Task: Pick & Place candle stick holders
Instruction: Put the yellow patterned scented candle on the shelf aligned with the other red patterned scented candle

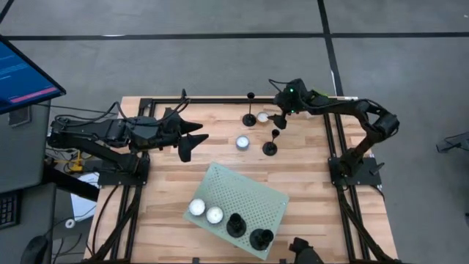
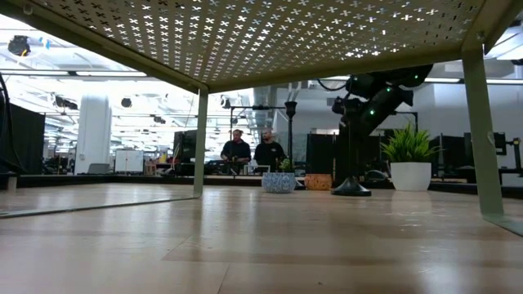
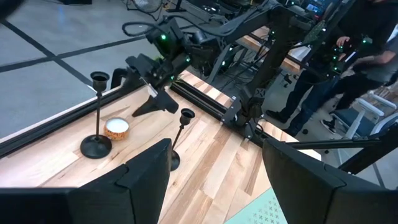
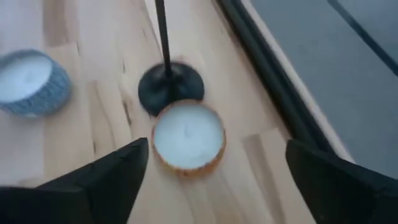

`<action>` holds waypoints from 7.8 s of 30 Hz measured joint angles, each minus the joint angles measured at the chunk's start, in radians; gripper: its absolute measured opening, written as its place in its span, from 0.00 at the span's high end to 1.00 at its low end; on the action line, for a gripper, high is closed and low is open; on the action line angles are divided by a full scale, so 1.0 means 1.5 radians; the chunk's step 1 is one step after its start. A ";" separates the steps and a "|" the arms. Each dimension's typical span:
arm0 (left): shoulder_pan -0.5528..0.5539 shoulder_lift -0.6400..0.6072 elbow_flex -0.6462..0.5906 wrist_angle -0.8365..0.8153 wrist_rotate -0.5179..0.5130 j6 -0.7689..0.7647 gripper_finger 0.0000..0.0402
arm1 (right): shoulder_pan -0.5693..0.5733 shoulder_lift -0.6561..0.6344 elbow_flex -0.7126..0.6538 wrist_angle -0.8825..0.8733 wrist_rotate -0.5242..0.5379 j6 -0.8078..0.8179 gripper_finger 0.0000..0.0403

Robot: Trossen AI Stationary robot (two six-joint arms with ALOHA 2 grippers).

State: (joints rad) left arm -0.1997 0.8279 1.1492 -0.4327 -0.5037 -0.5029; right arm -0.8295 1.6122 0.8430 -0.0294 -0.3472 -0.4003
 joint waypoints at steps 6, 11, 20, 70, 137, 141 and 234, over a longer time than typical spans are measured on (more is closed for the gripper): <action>0.000 0.000 0.000 0.000 0.000 0.000 0.37 | 0.012 0.060 0.049 -0.037 -0.033 -0.028 0.01; 0.000 0.000 0.000 0.000 0.000 -0.002 0.37 | 0.026 0.111 0.088 -0.038 -0.028 -0.032 0.03; 0.001 0.007 0.001 0.001 -0.001 0.000 0.37 | 0.022 0.145 0.113 -0.046 -0.031 -0.032 0.04; 0.048 0.047 0.000 -0.033 -0.013 0.055 0.37 | -0.052 0.024 0.153 -0.261 0.005 -0.040 0.42; 0.685 0.558 -0.249 0.543 0.631 0.610 0.12 | -0.058 -0.428 0.153 -0.362 0.013 0.228 0.42; 0.690 0.558 -0.249 0.557 0.594 0.582 0.12 | -0.058 -0.428 0.153 -0.357 0.013 0.232 0.42; 0.649 0.655 -0.221 0.718 0.528 0.516 0.13 | -0.058 -0.428 0.153 -0.289 0.023 0.233 0.42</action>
State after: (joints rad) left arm 0.7733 1.8103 0.8181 0.6437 0.2876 0.2711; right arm -0.9169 0.9703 1.0721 -0.4622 -0.3126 -0.0513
